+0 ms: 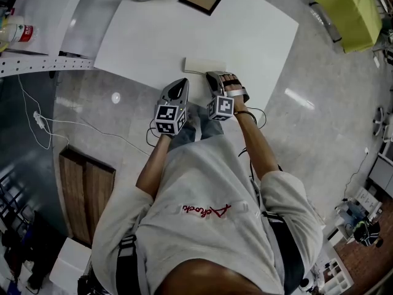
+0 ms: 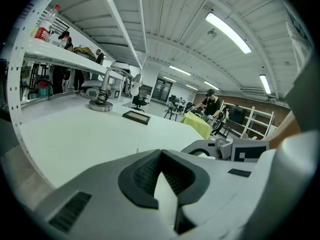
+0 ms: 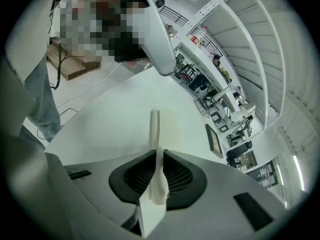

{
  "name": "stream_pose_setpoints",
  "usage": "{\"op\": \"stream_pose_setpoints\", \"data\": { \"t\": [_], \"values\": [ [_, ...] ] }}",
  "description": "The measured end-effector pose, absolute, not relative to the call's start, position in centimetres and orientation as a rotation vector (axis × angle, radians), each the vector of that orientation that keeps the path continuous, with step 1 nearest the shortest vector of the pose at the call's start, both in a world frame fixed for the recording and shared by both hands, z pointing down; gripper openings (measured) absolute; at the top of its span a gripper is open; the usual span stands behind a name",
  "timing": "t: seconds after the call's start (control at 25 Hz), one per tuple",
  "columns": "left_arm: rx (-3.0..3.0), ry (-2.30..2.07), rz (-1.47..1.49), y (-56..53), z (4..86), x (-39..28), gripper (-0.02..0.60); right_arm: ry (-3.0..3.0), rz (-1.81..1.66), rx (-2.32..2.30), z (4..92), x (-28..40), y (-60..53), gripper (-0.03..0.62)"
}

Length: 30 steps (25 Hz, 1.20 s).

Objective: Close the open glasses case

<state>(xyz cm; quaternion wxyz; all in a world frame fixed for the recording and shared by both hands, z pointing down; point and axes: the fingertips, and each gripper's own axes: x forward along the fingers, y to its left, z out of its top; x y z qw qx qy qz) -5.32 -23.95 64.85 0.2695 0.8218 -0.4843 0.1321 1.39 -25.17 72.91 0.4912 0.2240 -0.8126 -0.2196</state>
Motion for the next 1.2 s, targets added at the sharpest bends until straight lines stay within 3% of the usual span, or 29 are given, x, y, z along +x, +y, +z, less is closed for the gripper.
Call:
{"op": "stream_pose_setpoints", "data": {
  "t": [0.6, 0.76, 1.2],
  "values": [
    [2.242, -1.3, 0.358, -23.7, 64.1, -5.0, 0.031, -1.969, -0.455, 0.507, 73.2, 1.2, -25.2, 0.058],
    [2.255, -1.296, 0.354, -23.7, 63.9, -5.0, 0.031, -1.98, -0.466, 0.523, 72.9, 0.8, -24.9, 0.017],
    [2.275, -1.29, 0.353, -23.8, 63.5, -4.6, 0.031, -2.045, -0.401, 0.678, 70.6, 1.5, -25.7, 0.016]
  ]
}}
